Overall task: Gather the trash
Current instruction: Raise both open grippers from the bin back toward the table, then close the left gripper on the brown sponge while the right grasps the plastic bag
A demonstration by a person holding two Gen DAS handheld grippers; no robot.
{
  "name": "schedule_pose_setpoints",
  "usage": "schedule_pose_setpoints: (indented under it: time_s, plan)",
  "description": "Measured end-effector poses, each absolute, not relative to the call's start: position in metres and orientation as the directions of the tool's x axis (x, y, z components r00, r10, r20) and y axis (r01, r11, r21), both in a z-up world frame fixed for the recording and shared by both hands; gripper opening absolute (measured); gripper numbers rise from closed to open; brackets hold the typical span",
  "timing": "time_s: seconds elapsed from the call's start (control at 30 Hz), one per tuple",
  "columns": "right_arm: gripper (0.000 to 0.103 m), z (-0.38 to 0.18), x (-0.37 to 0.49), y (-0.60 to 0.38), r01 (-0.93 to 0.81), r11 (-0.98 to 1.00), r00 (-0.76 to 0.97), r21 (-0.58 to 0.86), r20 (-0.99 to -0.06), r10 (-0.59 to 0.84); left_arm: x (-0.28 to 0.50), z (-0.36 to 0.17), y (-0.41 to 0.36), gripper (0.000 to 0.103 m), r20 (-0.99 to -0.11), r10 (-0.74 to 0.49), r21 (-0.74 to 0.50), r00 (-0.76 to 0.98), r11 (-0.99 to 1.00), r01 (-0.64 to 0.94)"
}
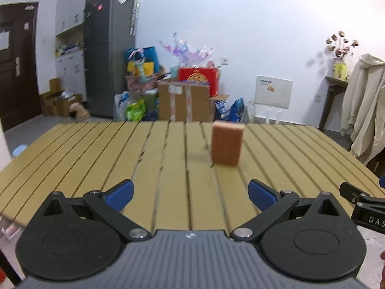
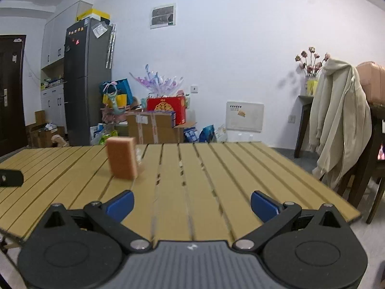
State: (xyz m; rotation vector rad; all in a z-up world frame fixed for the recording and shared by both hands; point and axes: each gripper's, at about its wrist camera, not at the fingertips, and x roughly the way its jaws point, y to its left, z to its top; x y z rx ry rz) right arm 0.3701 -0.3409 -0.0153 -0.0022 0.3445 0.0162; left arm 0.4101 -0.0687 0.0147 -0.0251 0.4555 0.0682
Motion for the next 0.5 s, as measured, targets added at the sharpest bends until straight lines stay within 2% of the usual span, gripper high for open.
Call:
schedule_pose_setpoints:
  time_s: [0.23, 0.5]
  plan:
    - [0.103, -0.004, 0.427, -0.372, 0.013, 1.0, 0.943, 0.008, -0.333, -0.01, 0.479, 0.019, -0.108, 0.103, -0.393, 0.033, 0.068, 0.919, 0.998, -0.007]
    - [0.103, -0.017, 0.49, -0.383, 0.035, 0.999, 0.932, -0.007, -0.361, -0.035, 0.558, -0.009, -0.139, 0.103, -0.434, -0.019, 0.092, 0.901, 0.994, 0.065]
